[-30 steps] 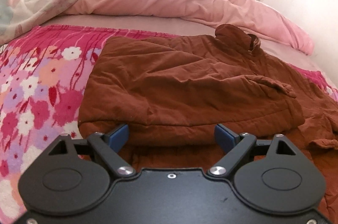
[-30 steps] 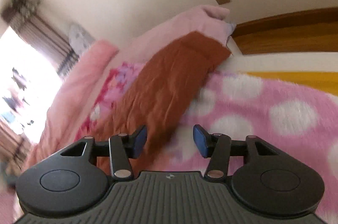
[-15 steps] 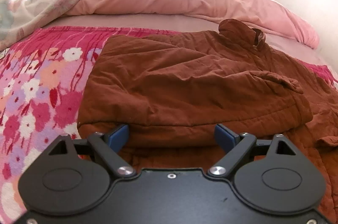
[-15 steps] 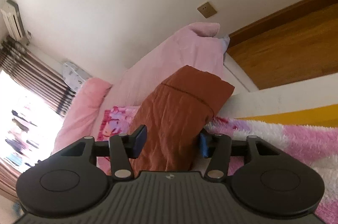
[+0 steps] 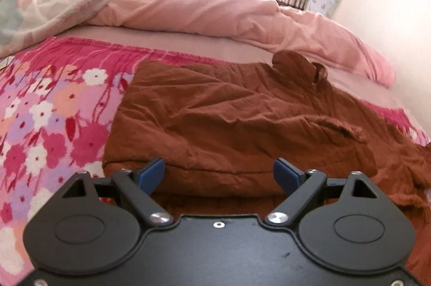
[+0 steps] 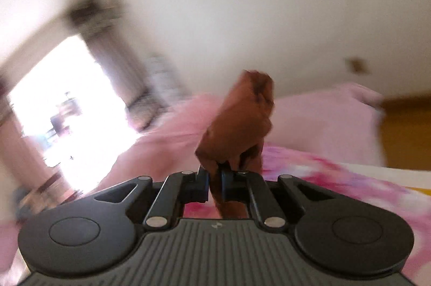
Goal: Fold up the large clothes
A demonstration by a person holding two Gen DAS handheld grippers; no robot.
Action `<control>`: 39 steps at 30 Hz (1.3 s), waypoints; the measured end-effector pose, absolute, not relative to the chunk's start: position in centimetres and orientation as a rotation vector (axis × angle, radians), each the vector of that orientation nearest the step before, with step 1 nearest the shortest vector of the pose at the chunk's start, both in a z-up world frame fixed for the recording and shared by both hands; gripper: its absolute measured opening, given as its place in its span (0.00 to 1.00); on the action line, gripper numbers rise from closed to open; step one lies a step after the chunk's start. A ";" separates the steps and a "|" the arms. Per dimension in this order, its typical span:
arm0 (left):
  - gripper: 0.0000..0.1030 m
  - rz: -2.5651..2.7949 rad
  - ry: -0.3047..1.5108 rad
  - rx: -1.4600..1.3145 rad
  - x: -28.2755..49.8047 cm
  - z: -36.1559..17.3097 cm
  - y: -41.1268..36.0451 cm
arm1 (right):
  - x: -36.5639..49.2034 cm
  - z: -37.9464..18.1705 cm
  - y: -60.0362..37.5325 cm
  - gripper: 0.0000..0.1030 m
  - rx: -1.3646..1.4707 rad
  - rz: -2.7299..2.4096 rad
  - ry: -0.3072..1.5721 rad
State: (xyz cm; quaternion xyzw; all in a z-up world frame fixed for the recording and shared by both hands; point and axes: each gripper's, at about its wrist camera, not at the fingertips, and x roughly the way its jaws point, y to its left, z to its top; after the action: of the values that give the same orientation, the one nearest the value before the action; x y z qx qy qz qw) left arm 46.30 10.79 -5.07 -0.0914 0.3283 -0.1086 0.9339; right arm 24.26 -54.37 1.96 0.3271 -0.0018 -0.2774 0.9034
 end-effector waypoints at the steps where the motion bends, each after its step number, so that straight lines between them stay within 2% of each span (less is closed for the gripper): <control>1: 0.87 -0.227 0.667 -0.203 46.2 -5.0 11.0 | 25.3 3.3 -52.0 0.09 0.631 -0.509 -0.009; 5: 0.87 -0.264 0.665 -0.263 45.8 -5.0 11.1 | 29.8 6.5 -42.6 0.10 0.503 -0.244 0.002; 7: 0.87 -0.285 0.672 -0.286 45.7 -5.0 10.8 | 32.7 6.6 -37.2 0.19 0.451 -0.102 0.028; 8: 0.87 -0.298 0.676 -0.303 45.7 -5.0 10.6 | 33.9 6.4 -35.2 0.28 0.443 -0.059 0.047; 9: 0.87 -0.316 0.681 -0.327 45.8 -5.0 10.4 | 35.6 5.6 -32.5 0.47 0.437 -0.005 0.087; 11: 0.87 -0.352 0.696 -0.375 46.1 -5.1 10.0 | 38.3 3.7 -28.7 0.73 0.405 0.068 0.191; 13: 0.87 -0.396 0.711 -0.429 46.4 -5.1 9.3 | 39.5 1.9 -26.7 0.66 0.393 0.082 0.261; 17: 0.87 -0.483 0.737 -0.509 47.6 -5.3 7.3 | 38.0 -0.5 -28.8 0.66 0.515 0.103 0.342; 22: 0.86 -0.571 0.795 -0.575 50.2 -5.9 2.1 | 33.3 -2.8 -35.9 0.66 0.691 0.013 0.415; 27: 0.82 -0.520 0.816 -0.516 52.4 -6.5 -2.9 | 30.4 -6.3 -40.9 0.66 0.832 -0.077 0.452; 28: 0.79 -0.512 0.817 -0.514 52.6 -6.7 -3.4 | 30.3 -6.9 -41.6 0.66 0.857 -0.091 0.455; 30: 0.55 -0.508 0.834 -0.527 52.9 -7.1 -3.8 | 31.3 -8.1 -42.1 0.66 0.908 -0.108 0.462; 31: 0.38 -0.508 0.843 -0.535 53.1 -7.3 -3.9 | 31.4 -8.7 -42.7 0.66 0.942 -0.119 0.458; 34: 0.28 -0.508 0.856 -0.554 53.2 -7.9 -3.7 | 32.5 -10.5 -44.1 0.65 1.041 -0.163 0.433; 35: 0.19 -0.511 0.849 -0.549 52.9 -7.9 -3.7 | 32.7 -10.9 -44.7 0.59 1.068 -0.175 0.428; 38: 0.15 -0.552 0.822 -0.545 52.2 -7.0 -3.5 | 33.5 -11.0 -45.3 0.18 1.087 -0.189 0.439; 39: 0.15 -0.581 0.798 -0.546 51.7 -6.4 -3.4 | 33.4 -10.6 -45.3 0.09 1.076 -0.188 0.430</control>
State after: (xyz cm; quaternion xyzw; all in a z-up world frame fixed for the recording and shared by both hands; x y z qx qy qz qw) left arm 51.69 -3.38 -6.41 -0.2586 0.3781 -0.2756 0.8451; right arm 33.36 -45.32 -10.64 0.5076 0.2027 -0.0887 0.8327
